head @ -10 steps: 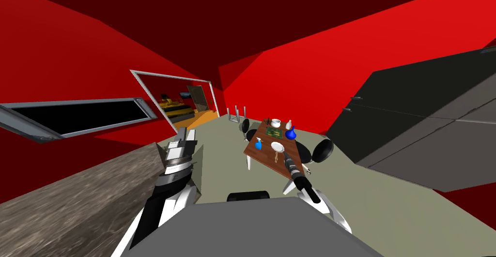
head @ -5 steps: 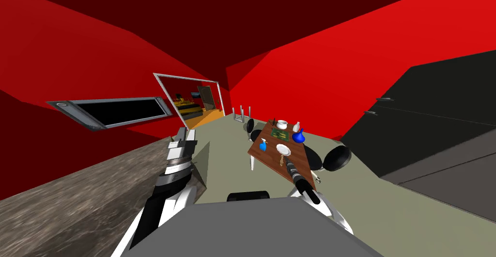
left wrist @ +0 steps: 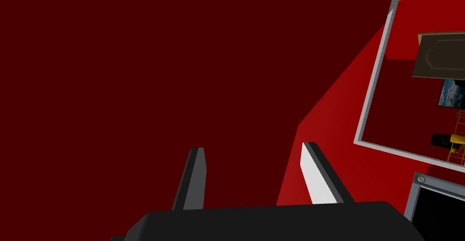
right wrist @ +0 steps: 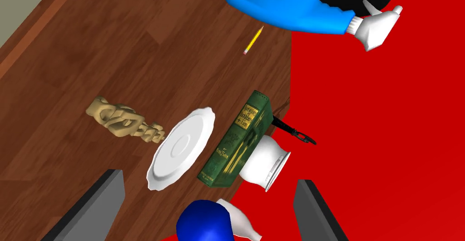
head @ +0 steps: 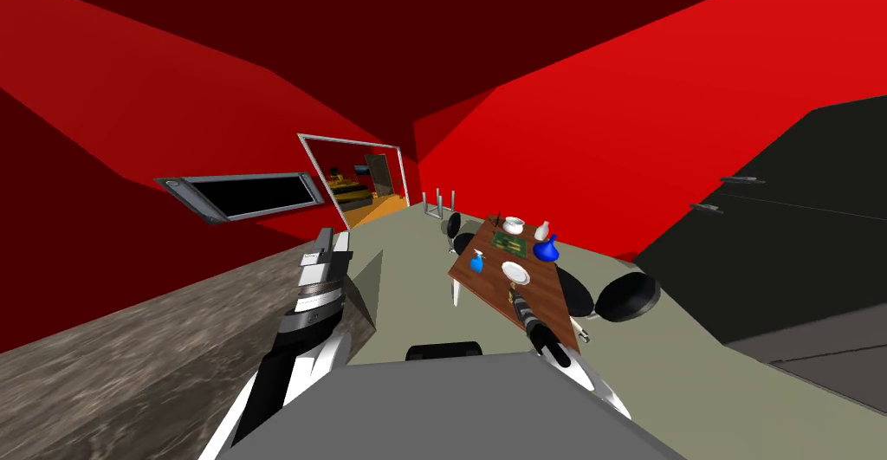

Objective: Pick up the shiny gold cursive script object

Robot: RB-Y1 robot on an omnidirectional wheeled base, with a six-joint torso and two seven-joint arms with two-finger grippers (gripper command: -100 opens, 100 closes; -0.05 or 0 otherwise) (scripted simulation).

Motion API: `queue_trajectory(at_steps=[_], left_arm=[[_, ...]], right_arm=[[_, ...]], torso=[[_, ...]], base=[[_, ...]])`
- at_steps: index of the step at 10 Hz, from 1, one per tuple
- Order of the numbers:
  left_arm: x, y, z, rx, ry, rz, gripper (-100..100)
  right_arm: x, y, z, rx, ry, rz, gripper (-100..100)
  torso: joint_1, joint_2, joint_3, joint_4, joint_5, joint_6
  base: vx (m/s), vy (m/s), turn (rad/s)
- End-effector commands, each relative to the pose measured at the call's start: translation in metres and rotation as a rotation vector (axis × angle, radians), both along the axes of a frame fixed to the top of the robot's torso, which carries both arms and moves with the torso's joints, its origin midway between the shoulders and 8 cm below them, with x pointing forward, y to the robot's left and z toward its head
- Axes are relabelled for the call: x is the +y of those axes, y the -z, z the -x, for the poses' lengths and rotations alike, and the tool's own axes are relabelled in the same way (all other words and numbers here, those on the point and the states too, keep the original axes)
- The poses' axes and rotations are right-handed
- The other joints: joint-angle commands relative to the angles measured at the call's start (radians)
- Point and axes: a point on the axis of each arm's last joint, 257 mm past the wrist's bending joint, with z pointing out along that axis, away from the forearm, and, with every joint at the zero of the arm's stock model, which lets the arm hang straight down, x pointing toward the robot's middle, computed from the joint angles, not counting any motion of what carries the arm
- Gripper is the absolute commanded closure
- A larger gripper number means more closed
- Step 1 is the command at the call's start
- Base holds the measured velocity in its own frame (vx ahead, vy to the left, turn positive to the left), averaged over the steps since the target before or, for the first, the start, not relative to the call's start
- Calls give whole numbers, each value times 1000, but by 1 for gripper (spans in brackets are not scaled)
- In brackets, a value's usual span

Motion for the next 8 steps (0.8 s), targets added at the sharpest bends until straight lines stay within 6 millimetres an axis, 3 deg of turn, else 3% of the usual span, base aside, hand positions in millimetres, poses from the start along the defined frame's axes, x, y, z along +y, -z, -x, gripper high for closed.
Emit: queue_trajectory(at_steps=[1, 2, 5, 7, 8], left_arm=[[0, 0, 0, 0, 0, 0, 0], [0, 0, 0, 0, 0, 0, 0], [0, 0, 0, 0, 0, 0, 0], [0, 0, 0, 0, 0, 0, 0], [0, 0, 0, 0, 0, 0, 0]], right_arm=[[-5, 16, 8, 44, 3, 12, -100], [-6, 20, 12, 54, 7, 12, -100], [-21, 60, 41, 197, 1, 66, -100], [-24, 66, 48, 216, 7, 67, -100], [-31, 81, 62, 281, 0, 96, -100]], torso=[[0, 0, 0, 0, 0, 0], [0, 0, 0, 0, 0, 1], [-1, 0, 0, 0, 0, 1], [0, -1, 0, 0, 0, 1], [-1, 0, 0, 0, 0, 2]], base=[[15, 7, 153], [8, 2, -45], [17, 12, 215], [14, 4, 93], [14, 8, 207]])
